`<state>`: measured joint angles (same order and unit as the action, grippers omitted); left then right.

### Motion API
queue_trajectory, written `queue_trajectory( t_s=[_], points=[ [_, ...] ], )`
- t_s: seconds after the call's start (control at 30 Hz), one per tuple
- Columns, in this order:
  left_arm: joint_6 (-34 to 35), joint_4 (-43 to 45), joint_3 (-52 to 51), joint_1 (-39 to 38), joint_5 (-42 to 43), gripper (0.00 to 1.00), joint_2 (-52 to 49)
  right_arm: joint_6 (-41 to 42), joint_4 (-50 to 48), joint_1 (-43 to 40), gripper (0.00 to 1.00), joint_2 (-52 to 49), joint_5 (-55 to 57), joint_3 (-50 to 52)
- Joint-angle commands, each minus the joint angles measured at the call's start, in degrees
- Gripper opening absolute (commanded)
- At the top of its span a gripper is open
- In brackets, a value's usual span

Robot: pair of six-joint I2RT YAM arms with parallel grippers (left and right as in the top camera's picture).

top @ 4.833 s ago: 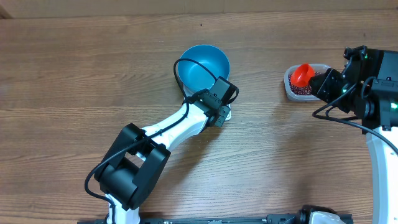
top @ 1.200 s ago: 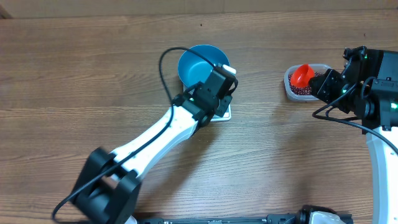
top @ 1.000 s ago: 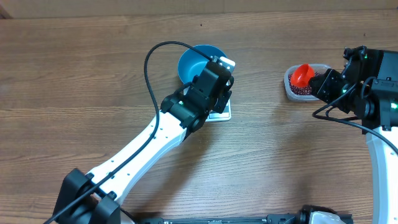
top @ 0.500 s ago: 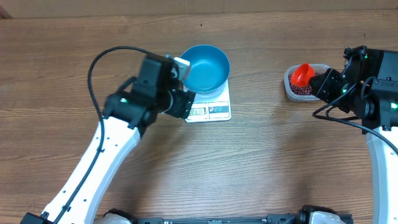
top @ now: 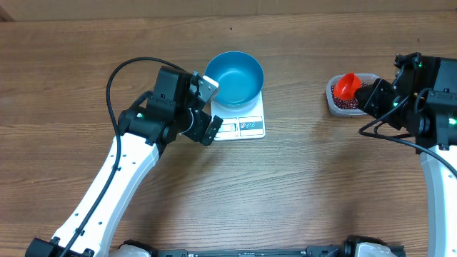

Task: Scoop item into bowl and weigh 150g on scale
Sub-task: 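Lift the left gripper away from the scale buttons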

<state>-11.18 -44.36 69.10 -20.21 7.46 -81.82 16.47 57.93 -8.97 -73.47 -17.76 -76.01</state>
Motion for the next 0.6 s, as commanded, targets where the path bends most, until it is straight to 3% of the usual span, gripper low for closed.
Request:
queue_trajectory(
  t_s=[0.0, 0.03, 0.13, 0.33, 0.43, 0.57],
  points=[
    [-1.2, 2.4, -0.3, -0.1, 1.2, 1.0, -0.5, -0.3, -0.4, -0.2, 0.04, 0.5, 0.2, -1.6],
    [-2.3, 2.6, -0.3, -0.1, 1.8, 1.0, -0.5, -0.3, -0.4, -0.2, 0.04, 0.5, 0.2, -1.6],
    [-14.4, 1.2, -0.3, 0.0, 9.2, 1.0, -0.5, -0.3, -0.2, -0.2, 0.04, 0.5, 0.2, -1.6],
    [-15.3, -0.9, -0.7, 1.8, 9.4, 1.0, -0.5, -0.3, 0.1, -0.2, 0.04, 0.5, 0.2, -1.6],
    [-19.3, -2.5, -0.9, 1.9, 11.9, 1.0, -0.5, -0.3, 0.2, -0.2, 0.04, 0.5, 0.2, -1.6],
    [-16.5, -2.9, -1.6, 2.4, 10.9, 1.0, -0.6, -0.3, 0.1, -0.2, 0.04, 0.5, 0.2, -1.6]
  ],
)
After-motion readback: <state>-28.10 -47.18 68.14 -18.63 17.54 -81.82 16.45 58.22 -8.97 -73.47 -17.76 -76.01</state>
